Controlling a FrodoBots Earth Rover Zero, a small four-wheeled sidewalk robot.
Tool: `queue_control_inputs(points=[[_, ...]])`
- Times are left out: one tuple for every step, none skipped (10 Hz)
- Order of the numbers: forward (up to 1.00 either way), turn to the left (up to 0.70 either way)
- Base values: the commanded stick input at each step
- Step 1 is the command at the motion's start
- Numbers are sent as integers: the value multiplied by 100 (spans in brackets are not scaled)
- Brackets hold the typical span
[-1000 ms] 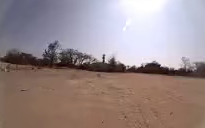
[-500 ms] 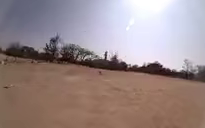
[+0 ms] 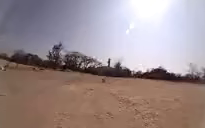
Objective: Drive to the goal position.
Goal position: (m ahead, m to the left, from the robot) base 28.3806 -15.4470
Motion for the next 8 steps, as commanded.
queue_control_inputs(points=[[100,0],[100,0],[100,0],[100,0],[100,0],[100,0],[100,0],[100,0]])
